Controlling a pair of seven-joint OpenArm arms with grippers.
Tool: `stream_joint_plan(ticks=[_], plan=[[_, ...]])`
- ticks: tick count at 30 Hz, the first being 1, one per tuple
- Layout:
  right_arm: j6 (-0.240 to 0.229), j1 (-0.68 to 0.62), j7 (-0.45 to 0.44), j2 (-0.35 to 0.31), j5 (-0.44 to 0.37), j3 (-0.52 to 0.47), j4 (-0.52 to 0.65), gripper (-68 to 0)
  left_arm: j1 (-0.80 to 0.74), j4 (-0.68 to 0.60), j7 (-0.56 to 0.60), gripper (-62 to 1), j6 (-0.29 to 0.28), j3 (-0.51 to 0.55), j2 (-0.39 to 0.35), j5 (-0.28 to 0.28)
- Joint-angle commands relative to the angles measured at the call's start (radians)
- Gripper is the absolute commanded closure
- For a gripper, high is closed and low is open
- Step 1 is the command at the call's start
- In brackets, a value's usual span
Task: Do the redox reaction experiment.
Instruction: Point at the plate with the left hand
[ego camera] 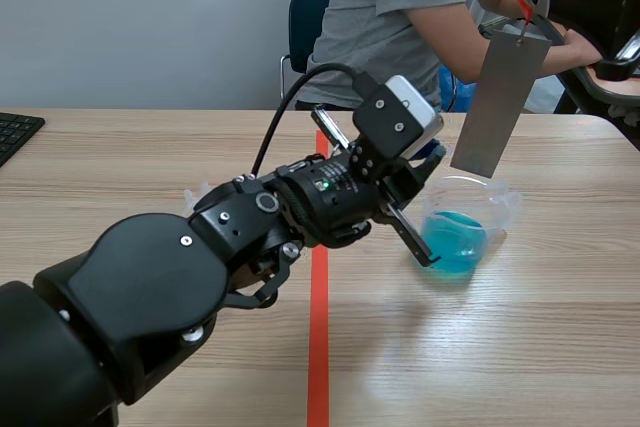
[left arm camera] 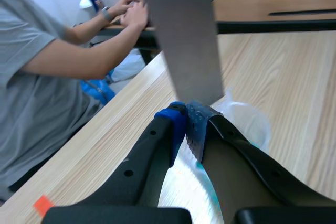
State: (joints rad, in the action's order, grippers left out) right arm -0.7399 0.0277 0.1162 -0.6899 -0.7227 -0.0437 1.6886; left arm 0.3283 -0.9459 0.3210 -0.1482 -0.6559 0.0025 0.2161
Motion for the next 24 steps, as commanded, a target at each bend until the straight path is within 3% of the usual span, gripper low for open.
stream_joint_plan(ticks=[1, 10, 24], plan=[[-0.006, 0.022, -0.019, -0.014, -0.015, -0.006, 0.008, -0.4, -0.013, -0.029, 0.040, -1.8, 0.007, 0.016, -0.012, -0.006], [-0.006, 0.022, -0.019, -0.014, -0.014, -0.006, 0.008, -0.4, -0.116, -0.187, 0.057, -1.8, 0.007, 0.074, -0.135, -0.002], [-0.006, 0.022, -0.018, -0.014, -0.014, -0.006, 0.008, -0.4, -0.406, -0.546, 0.057, -1.8, 0.004, 0.230, -0.403, -0.018]])
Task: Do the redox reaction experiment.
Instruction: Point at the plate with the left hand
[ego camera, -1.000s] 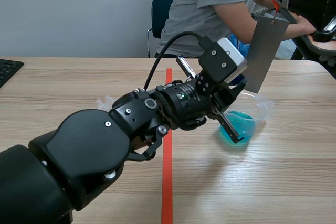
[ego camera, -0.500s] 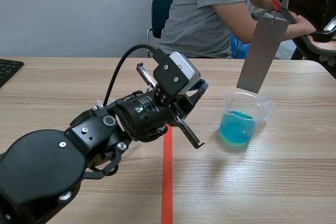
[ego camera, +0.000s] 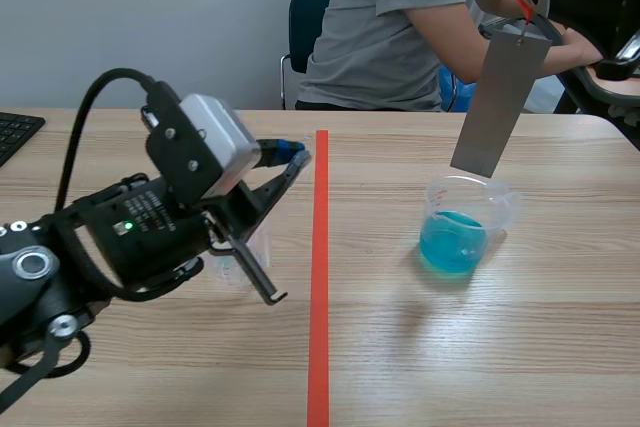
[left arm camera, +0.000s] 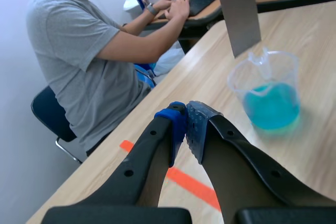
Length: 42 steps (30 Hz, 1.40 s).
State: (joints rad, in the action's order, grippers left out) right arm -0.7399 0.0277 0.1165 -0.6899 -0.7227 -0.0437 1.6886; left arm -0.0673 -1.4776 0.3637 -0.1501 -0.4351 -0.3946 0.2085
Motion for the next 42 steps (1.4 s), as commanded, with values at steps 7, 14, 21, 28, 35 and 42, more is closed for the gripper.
stream_joint_plan(ticks=[7, 14, 21, 28, 35, 42], plan=[[-0.006, 0.022, -0.019, -0.014, -0.014, -0.006, 0.008, -0.4, -0.213, -0.138, 0.014, -1.8, 0.006, 0.150, -0.120, -0.081], [-0.006, 0.022, -0.019, -0.014, -0.014, -0.006, 0.008, -0.4, -0.399, -0.173, 0.013, -1.8, 0.005, 0.320, -0.175, -0.180], [-0.006, 0.022, -0.019, -0.014, -0.014, -0.006, 0.008, -0.4, -0.566, -0.173, 0.011, -1.8, 0.005, 0.449, -0.174, -0.198], [-0.006, 0.022, -0.019, -0.014, -0.013, -0.006, 0.008, -0.5, -0.647, -0.173, 0.010, -1.8, 0.006, 0.477, -0.174, -0.198], [-0.006, 0.022, -0.019, -0.014, -0.013, -0.006, 0.008, -0.4, -0.650, -0.173, -0.023, -1.8, 0.006, 0.477, -0.174, -0.197], [-0.006, 0.022, -0.019, -0.014, -0.002, -0.006, 0.008, -0.4, -0.650, -0.173, -0.047, -1.8, 0.006, 0.477, -0.171, -0.197]])
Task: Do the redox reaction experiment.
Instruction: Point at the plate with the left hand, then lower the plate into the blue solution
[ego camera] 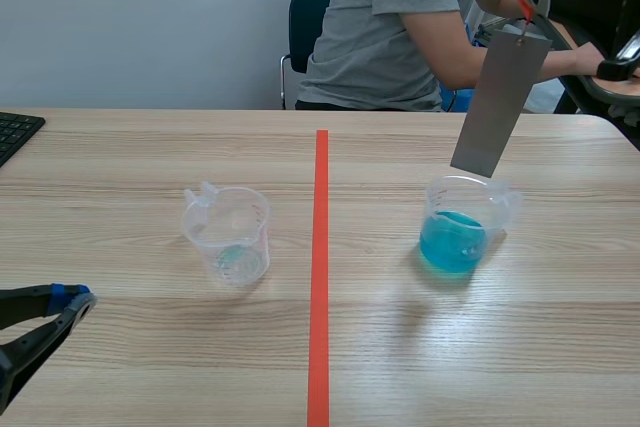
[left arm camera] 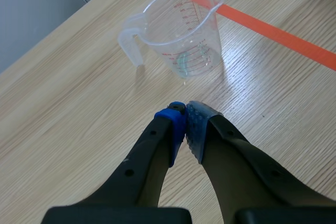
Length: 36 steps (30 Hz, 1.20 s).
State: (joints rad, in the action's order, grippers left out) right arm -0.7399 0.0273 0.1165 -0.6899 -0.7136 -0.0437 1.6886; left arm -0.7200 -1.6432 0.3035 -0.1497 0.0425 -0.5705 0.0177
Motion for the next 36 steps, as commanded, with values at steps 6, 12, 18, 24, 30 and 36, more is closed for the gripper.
stream_joint_plan(ticks=[6, 12, 18, 24, 30, 36], plan=[[-0.006, 0.022, -0.019, -0.013, -0.004, -0.006, 0.008, -0.5, 0.003, -0.007, 0.011, -1.8, 0.005, -0.001, 0.005, -0.006], [-0.006, 0.022, -0.019, -0.013, -0.004, -0.006, 0.008, -0.5, 0.003, -0.007, 0.011, -1.8, 0.005, -0.001, 0.005, -0.006], [-0.006, 0.022, -0.019, -0.013, -0.004, 0.013, 0.008, -0.5, 0.003, -0.007, 0.011, -1.8, 0.005, -0.001, 0.005, -0.006], [-0.006, 0.023, -0.030, 0.000, 0.024, 0.030, -0.002, -0.6, 0.003, -0.007, 0.011, -1.8, 0.005, -0.001, 0.005, -0.006], [-0.006, 0.023, -0.032, 0.045, 0.084, 0.034, -0.043, -0.6, 0.003, -0.007, 0.011, -1.8, 0.005, -0.001, 0.005, -0.006], [-0.006, 0.023, -0.076, 0.077, 0.150, 0.039, -0.095, -0.6, 0.003, -0.007, 0.011, -1.8, 0.005, -0.001, 0.005, -0.006]])
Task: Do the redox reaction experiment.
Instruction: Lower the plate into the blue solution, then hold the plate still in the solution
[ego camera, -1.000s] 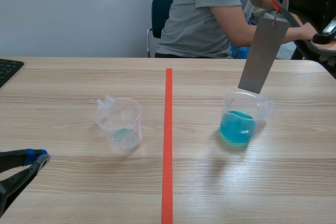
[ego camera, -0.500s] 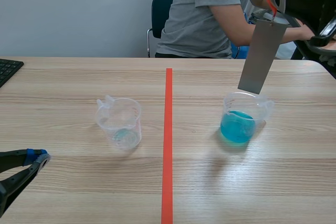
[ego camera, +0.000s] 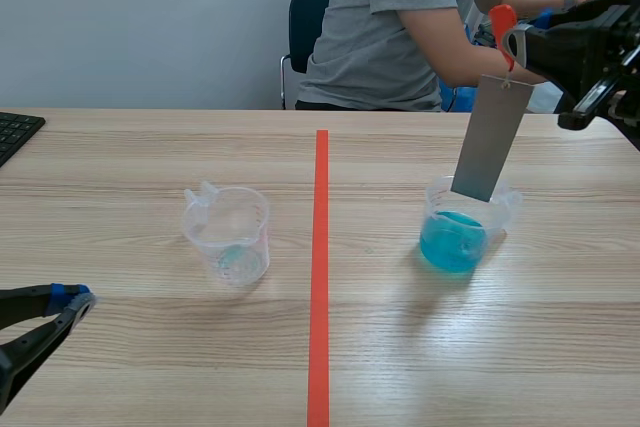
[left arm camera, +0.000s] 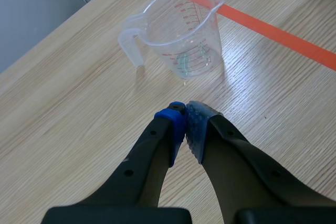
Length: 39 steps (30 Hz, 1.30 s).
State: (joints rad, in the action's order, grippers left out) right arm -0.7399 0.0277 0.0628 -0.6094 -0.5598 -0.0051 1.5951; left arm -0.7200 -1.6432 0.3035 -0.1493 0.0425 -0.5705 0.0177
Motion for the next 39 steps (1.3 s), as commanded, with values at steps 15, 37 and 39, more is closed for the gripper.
stream_joint_plan(ticks=[15, 37, 39], plan=[[-0.006, 0.063, -0.258, 0.070, 0.206, 0.097, -0.264, -0.6, 0.003, -0.007, 0.011, -1.8, 0.005, -0.001, 0.005, -0.006], [-0.006, 0.078, -0.288, 0.070, 0.232, 0.120, -0.309, -0.6, 0.003, -0.007, 0.011, -1.8, 0.005, -0.001, 0.005, -0.006], [-0.006, 0.078, -0.288, 0.070, 0.232, 0.120, -0.309, -0.6, 0.003, -0.007, 0.011, -1.8, 0.005, -0.001, 0.005, -0.006]])
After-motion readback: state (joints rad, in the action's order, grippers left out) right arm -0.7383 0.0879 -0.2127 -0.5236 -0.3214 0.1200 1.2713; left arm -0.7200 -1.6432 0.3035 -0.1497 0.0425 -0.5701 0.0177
